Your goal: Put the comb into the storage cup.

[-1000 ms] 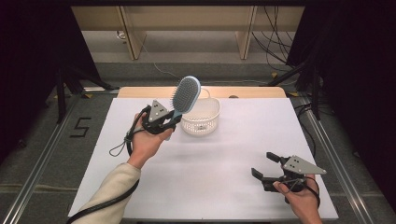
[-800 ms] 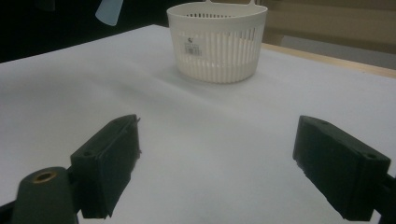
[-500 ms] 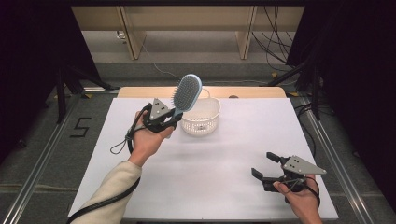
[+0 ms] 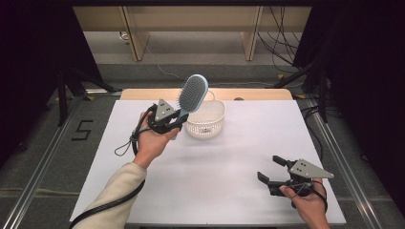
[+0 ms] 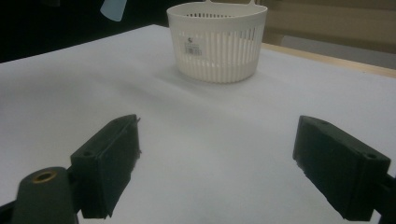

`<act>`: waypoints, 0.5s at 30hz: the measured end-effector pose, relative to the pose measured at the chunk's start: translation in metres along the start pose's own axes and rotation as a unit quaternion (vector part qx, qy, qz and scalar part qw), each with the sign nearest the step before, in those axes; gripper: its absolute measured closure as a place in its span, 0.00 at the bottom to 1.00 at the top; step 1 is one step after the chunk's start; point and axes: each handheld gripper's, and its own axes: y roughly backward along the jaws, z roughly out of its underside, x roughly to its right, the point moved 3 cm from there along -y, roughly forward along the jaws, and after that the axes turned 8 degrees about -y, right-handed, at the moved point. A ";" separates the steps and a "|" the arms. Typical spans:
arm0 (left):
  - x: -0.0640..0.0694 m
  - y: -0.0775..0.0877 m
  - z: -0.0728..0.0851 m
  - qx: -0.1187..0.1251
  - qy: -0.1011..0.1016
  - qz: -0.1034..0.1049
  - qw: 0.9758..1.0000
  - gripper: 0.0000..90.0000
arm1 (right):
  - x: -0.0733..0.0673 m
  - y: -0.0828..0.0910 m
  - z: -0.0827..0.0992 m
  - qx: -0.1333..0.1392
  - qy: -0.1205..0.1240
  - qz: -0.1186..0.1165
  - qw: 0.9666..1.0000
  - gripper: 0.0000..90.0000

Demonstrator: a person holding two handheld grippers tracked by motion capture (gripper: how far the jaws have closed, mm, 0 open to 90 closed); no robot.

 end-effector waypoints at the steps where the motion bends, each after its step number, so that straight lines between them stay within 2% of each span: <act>1: 0.000 0.000 0.000 0.000 0.000 0.000 1.000 0.78 | 0.000 0.000 0.000 0.000 -0.001 0.000 1.000 0.17; 15: -0.002 -0.003 -0.004 0.001 0.001 -0.002 1.000 0.78 | 0.000 0.000 0.000 0.000 -0.002 -0.001 1.000 0.17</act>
